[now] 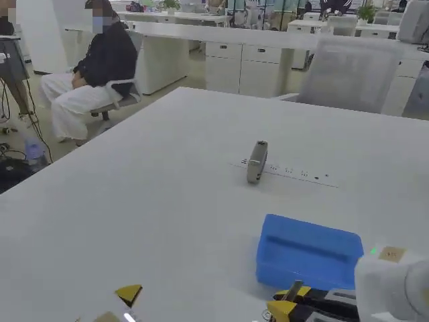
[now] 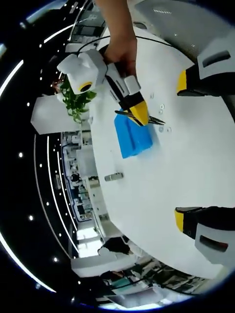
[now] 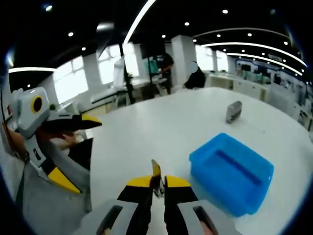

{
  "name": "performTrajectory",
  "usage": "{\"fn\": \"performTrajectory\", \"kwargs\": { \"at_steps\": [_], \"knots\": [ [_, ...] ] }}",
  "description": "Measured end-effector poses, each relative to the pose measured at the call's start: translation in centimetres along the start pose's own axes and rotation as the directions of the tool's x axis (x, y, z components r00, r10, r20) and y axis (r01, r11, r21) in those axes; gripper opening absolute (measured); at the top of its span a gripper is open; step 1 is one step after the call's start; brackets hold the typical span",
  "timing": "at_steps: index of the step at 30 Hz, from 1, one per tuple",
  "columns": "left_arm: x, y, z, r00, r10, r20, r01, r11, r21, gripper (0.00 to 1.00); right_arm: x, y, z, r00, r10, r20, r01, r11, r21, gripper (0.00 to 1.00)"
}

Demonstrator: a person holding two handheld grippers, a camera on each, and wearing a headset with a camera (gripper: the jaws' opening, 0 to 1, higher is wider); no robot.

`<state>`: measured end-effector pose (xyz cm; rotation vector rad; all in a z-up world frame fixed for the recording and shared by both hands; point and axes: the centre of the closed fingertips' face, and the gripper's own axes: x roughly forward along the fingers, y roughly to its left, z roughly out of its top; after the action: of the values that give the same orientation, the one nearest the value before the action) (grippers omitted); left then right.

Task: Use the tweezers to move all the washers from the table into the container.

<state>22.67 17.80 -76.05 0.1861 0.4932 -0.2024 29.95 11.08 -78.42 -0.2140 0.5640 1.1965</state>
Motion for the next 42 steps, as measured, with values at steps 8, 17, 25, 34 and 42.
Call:
{"fn": "performTrajectory", "kwargs": {
  "at_steps": [8, 17, 25, 34, 42],
  "knots": [
    [0.7, 0.3, -1.4, 0.9967, 0.053, -0.061, -0.048, 0.996, 0.08, 0.99, 1.3, -1.1, -0.2, 0.9998, -0.021, -0.003, 0.021, 1.0, 0.004, 0.05],
    [0.7, 0.3, -1.4, 0.9965, 0.059, -0.059, -0.053, 0.994, 0.095, 0.99, 2.3, -0.9, -0.7, 0.9997, -0.019, -0.016, 0.019, 1.0, 0.019, 0.05],
    [0.7, 0.4, -1.3, 0.9966, 0.063, -0.054, -0.058, 0.993, 0.099, 0.99, 2.4, -0.9, -0.7, 0.999, -0.036, -0.026, 0.035, 0.999, -0.032, 0.05],
    [0.8, 0.4, -1.7, 0.9955, 0.064, -0.069, -0.056, 0.992, 0.111, 0.99, 2.6, -1.0, -0.7, 0.9989, -0.036, -0.029, 0.035, 0.999, -0.038, 0.05],
    [0.8, 0.5, -2.0, 0.9941, 0.07, -0.083, -0.059, 0.99, 0.127, 0.99, 2.8, -1.2, -0.7, 0.9988, -0.038, -0.03, 0.037, 0.999, -0.034, 0.05]
  ]
}}
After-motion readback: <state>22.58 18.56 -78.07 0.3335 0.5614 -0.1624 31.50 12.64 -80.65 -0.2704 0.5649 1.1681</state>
